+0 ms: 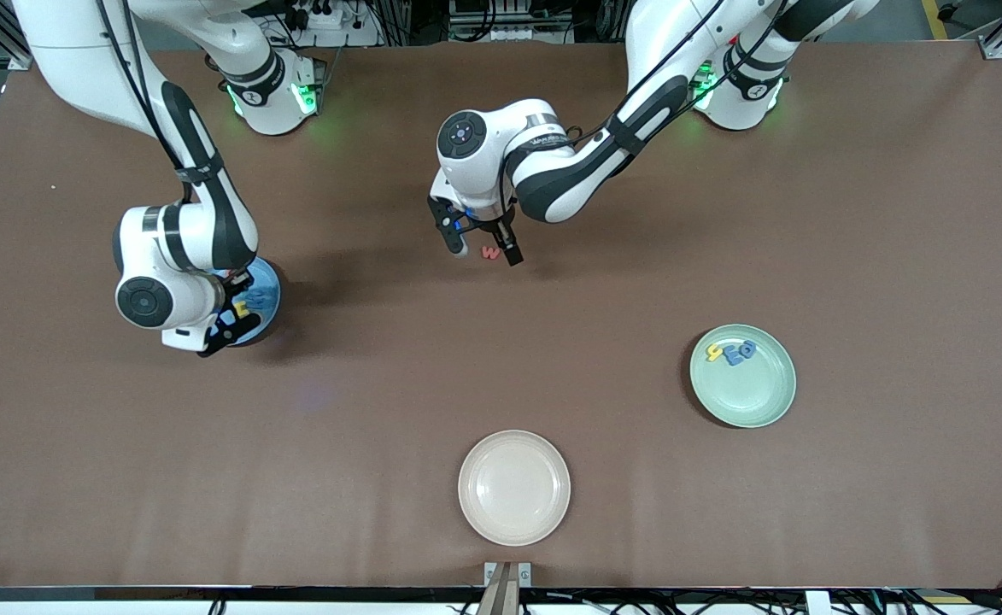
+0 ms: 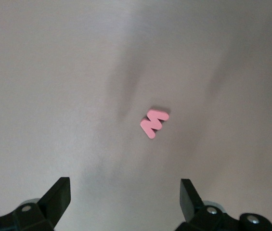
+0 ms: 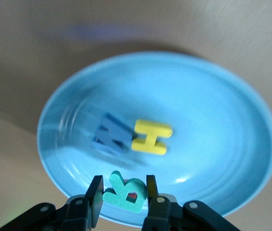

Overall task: Sort uppercase to blue plate, lowercase to green plate
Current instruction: 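Place the B on the blue plate while the left gripper reaches the m, then grasp the pink m with the left gripper while the right arm withdraws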

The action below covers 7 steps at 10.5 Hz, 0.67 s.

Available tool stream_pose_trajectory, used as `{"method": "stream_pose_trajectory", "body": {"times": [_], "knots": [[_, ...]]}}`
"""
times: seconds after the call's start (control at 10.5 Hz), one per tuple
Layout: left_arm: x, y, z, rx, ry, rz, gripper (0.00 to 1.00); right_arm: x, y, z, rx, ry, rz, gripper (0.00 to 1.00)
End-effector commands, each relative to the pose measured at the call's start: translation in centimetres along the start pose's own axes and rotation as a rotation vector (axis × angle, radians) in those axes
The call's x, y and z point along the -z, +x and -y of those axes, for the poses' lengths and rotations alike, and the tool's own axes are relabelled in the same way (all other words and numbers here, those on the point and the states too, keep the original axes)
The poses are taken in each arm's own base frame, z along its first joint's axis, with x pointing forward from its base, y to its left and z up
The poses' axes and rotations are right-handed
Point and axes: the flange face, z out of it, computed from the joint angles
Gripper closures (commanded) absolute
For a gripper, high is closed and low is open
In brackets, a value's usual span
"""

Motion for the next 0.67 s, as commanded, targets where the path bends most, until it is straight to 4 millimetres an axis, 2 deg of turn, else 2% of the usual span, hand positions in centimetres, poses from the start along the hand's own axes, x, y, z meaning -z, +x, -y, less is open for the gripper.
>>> {"method": "stream_pose_trajectory", "body": {"times": [0.0,0.19,0.38,0.48,0.57], "knots": [[0.2,0.0,1.2,-0.199,0.027,-0.031,0.0,-0.2,-1.2,1.1,0.002,0.031,-0.005,0.74],[-0.7,0.3,0.6,-0.226,0.032,-0.09,0.0,-1.0,-1.4,1.5,-0.005,0.054,0.003,0.74],[-3.0,0.2,0.1,-0.253,0.047,-0.186,0.02,-1.7,-1.6,1.8,-0.023,0.088,0.003,0.6],[-4.2,0.1,-0.4,-0.26,0.036,-0.197,0.08,-1.9,-1.7,1.8,-0.034,0.097,0.004,0.26],[-5.1,0.1,-0.5,-0.26,0.024,-0.192,0.13,-1.9,-1.6,1.9,-0.039,0.097,0.006,0.0]]}}
